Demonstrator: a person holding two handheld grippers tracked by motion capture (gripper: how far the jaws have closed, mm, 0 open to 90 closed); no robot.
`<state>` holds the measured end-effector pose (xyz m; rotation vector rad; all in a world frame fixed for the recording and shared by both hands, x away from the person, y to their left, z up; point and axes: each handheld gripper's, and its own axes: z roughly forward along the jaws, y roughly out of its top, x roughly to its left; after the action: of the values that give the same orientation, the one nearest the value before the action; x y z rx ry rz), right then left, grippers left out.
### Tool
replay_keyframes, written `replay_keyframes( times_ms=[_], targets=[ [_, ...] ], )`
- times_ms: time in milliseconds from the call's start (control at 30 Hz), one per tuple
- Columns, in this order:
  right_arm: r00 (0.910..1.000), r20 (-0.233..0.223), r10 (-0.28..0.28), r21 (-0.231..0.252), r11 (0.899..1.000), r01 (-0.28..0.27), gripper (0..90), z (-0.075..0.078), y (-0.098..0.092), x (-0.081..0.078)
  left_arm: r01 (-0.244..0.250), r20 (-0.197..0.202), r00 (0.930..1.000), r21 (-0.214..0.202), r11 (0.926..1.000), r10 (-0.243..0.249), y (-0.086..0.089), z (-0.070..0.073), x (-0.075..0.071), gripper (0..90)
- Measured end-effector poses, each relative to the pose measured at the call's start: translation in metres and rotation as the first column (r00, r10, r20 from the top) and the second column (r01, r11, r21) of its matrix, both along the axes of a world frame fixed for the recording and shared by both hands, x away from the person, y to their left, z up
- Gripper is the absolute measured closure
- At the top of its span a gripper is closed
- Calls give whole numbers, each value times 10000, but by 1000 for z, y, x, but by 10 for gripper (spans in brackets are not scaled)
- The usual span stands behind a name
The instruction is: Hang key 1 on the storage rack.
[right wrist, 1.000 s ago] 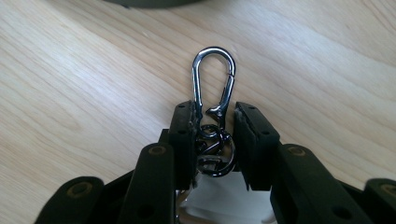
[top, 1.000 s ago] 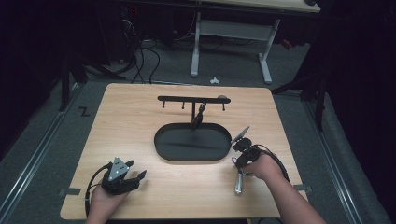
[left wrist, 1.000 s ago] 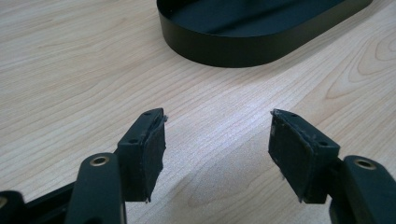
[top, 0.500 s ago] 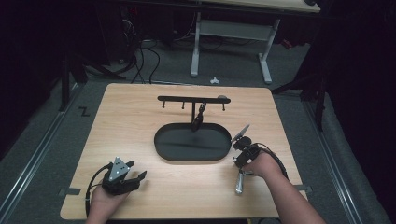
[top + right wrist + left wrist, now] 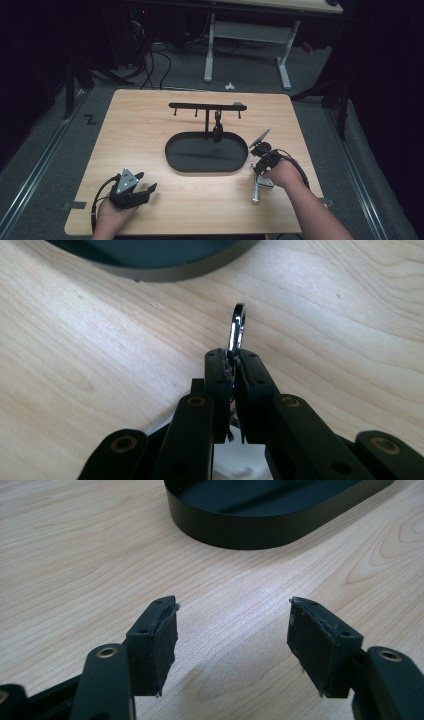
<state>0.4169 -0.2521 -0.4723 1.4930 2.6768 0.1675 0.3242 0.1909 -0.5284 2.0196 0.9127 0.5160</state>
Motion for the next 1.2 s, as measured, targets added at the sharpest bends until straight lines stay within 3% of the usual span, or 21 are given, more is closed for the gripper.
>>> replay_keyframes(
  times_ms=[33, 133, 233, 600, 1000, 1200],
  targets=[
    [9999, -22, 141, -280, 9995, -141, 846, -1, 0, 0, 5, -1, 10000, 5, 10000, -5, 0, 0, 0, 372],
    [9996, -232, 155, -453, 9988, -166, 843, -7, -1, -1, -15, 33, 10000, -16, 10000, 15, 0, 0, 0, 372],
    [10000, -80, -2, -302, 9995, -1, 843, -9, -2, 0, -4, 19, 10000, -34, 10000, 4, 1, 1, -1, 372],
    [9995, -229, -219, -91, 9997, 217, 835, -12, -6, 2, 33, 45, 10000, -46, 10000, -32, 1, 1, 0, 372],
    [9999, 115, 81, 67, 9999, -81, 847, 7, -6, 2, 37, 116, 9999, -77, 10000, -36, 0, 2, 0, 375],
    [9998, 136, -166, 313, 9994, 161, 846, 15, -6, -2, 129, 215, 9997, -145, 9998, -126, -2, 3, 0, 375]
  ],
)
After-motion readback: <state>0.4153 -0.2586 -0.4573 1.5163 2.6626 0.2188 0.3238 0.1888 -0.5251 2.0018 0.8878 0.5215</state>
